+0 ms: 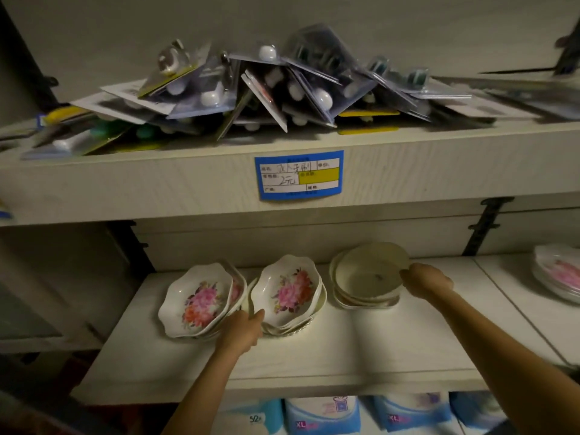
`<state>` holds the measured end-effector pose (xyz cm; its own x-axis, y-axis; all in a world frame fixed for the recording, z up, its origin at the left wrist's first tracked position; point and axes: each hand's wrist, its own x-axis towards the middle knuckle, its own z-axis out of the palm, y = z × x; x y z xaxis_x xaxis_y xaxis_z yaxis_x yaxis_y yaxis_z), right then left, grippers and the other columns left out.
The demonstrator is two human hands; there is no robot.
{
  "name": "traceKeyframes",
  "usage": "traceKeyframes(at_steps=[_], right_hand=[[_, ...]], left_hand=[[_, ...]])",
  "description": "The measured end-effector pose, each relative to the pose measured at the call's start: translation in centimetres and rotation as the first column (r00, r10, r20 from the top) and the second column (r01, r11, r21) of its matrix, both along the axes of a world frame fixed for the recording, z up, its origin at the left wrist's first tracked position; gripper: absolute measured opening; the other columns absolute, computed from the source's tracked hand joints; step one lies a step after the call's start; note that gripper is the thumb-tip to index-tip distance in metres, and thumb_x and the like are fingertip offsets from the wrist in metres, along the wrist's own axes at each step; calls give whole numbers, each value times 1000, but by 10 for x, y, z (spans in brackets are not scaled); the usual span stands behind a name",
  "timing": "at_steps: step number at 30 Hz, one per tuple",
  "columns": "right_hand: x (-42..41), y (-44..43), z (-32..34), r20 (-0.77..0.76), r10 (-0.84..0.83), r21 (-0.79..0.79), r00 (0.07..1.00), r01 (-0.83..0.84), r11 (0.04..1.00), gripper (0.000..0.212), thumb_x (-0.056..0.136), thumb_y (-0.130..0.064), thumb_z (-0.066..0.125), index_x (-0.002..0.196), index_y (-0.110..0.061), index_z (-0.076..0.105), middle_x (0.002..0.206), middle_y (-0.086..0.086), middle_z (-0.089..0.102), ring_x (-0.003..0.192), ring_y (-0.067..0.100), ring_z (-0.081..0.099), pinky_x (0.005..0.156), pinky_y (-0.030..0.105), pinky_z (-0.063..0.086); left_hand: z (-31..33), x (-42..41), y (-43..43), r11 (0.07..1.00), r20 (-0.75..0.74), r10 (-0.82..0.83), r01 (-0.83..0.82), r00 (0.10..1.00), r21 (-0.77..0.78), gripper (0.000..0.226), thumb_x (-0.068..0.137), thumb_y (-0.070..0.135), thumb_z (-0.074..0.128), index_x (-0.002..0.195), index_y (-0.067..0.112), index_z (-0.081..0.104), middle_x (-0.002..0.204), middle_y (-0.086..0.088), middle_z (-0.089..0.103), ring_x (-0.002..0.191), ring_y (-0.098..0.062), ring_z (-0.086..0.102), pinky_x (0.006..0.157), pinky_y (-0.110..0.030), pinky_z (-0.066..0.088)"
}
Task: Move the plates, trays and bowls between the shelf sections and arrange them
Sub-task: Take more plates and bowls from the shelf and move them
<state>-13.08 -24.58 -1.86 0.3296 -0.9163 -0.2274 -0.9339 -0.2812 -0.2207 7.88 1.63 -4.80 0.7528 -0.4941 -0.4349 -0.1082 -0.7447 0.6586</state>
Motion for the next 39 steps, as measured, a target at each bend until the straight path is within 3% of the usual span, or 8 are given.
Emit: traceKeyframes(at_steps=[4,9,14,20,26,33,36,39], right_hand=[[-24,6,6,112,-21,-18,993,23,1000,27,93,-25,35,75,-17,55,92,10,63,84,26,59,75,34,48],[-59,22,17,164,-38,-40,986,45,998,36,95,-26,37,61,-22,48,84,8,61,80,26,57,70,32,45],[-81,42,22,212,-94,-25,973,101,995,37,96,-27,37,61,-22,49,78,3,59,69,19,53,66,30,41],[-99,66,18,225,-136,-7,965,141,990,37,97,-32,36,65,-22,51,86,8,66,81,25,61,75,36,48],[-114,84,12,295,-161,24,942,161,987,36,96,-29,38,65,-19,53,69,1,60,70,20,58,64,32,43],[-145,104,17,376,-186,0,908,200,980,39,97,-25,38,61,-16,52,60,-1,55,57,11,50,54,22,37],[-164,111,19,424,-205,26,882,214,976,39,97,-25,39,61,-15,52,60,0,53,57,12,50,57,23,39],[-185,117,22,440,-218,41,871,223,974,39,97,-25,40,62,-13,53,59,1,52,55,13,50,54,21,38]], left_hand=[[-6,4,-8,1000,68,-15,16,998,-13,45,90,34,50,54,6,55,39,1,49,41,-16,43,47,-23,32],[-11,10,-14,1000,114,-17,15,993,21,38,83,27,64,54,7,49,51,-4,49,47,-20,48,50,-24,35],[-11,10,-16,1000,16,-4,4,1000,-14,31,81,22,66,79,-8,67,48,-5,53,37,-14,43,35,-18,31],[-7,12,-17,996,14,56,-55,998,-76,25,81,16,58,61,3,49,50,-8,48,41,-18,38,44,-22,27],[4,18,-11,962,-117,60,-88,991,-257,27,89,13,44,62,13,42,42,-1,36,23,-6,24,30,-9,15],[41,8,-10,941,12,40,-34,999,-338,36,89,13,45,54,7,45,28,3,34,41,-18,30,48,-27,22],[59,-10,-14,935,63,-29,49,998,-352,36,89,12,45,53,6,46,23,5,33,33,-19,33,49,-28,24],[72,-34,-22,926,85,-119,142,989,-349,37,89,9,44,52,5,44,20,4,31,19,-7,26,41,-22,27]])
